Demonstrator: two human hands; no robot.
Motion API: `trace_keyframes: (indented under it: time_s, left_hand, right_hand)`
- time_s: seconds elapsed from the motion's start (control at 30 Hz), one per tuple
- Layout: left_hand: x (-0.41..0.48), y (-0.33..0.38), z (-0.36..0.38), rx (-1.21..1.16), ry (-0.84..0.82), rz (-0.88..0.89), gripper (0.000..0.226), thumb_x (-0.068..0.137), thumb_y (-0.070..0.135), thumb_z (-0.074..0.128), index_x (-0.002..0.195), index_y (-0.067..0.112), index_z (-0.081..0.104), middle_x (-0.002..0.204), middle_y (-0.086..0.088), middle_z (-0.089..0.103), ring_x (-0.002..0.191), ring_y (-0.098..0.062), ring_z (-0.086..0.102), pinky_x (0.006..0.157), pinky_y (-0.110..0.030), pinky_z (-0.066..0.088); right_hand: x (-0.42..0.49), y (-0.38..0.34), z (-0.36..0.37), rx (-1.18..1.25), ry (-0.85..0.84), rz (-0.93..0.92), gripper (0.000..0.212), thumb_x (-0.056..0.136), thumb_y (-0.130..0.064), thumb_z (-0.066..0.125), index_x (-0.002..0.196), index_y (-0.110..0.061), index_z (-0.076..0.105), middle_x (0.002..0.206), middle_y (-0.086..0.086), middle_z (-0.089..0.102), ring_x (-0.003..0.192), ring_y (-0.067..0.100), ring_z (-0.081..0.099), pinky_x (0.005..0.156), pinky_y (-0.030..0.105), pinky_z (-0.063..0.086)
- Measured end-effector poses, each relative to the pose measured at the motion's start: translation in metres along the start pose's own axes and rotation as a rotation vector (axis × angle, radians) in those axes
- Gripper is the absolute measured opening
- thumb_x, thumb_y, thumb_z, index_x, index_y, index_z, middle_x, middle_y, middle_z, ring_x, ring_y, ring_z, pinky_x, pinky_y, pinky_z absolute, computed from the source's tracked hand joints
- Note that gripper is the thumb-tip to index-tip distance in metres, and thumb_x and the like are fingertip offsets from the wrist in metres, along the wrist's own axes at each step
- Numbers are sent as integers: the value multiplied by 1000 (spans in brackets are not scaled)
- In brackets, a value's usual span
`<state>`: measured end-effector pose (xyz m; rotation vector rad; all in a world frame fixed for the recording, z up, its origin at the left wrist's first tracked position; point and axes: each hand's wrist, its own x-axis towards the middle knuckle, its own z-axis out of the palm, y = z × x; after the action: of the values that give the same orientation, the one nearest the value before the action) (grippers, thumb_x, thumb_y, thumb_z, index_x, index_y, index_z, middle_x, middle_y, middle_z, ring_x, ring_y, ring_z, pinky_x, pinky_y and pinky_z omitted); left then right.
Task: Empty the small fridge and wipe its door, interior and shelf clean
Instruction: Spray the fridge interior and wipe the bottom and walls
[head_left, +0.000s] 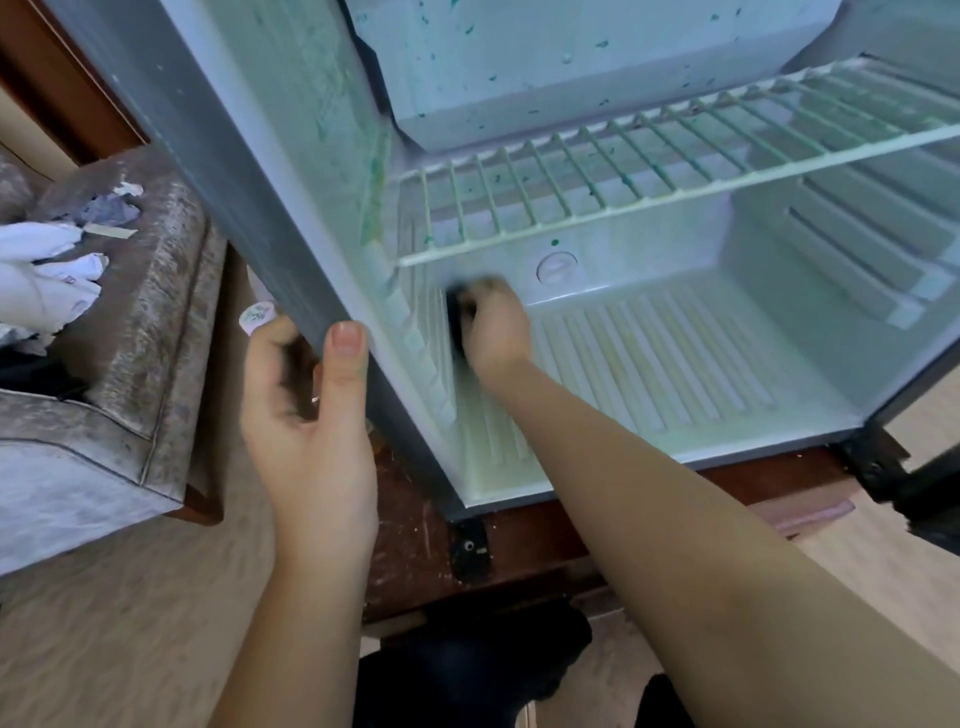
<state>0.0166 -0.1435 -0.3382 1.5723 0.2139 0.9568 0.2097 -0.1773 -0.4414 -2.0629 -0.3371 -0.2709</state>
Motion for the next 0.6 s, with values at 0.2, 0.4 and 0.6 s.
trace_keyframes:
  time_s: [0.2, 0.4, 0.6]
  left_hand:
    - [1, 4, 0, 0, -12, -28, 33, 85, 47, 61, 102, 19, 56, 101, 0, 61, 94, -12, 59, 84, -33, 49]
    - [-1, 2, -1, 8, 1, -35, 39, 85, 47, 59, 109, 16, 56, 114, -15, 61, 98, -13, 59, 88, -30, 48]
    - [0, -1, -1, 16, 12, -42, 42, 83, 47, 60, 108, 14, 56, 116, -19, 60, 102, -12, 59, 88, -26, 47]
  right_hand:
    - [-7, 13, -18, -387, -295, -87, 46, 89, -19, 57, 134, -18, 52, 136, 8, 47, 116, 30, 46, 92, 35, 43]
    - [14, -5, -47, -272, -132, -38, 30, 89, -7, 56, 119, -8, 59, 120, 14, 55, 100, 29, 58, 88, 35, 47]
    - [24, -19, -47, -270, -42, -151, 20, 92, -1, 48, 102, -8, 65, 104, 7, 59, 91, 21, 57, 74, 17, 45]
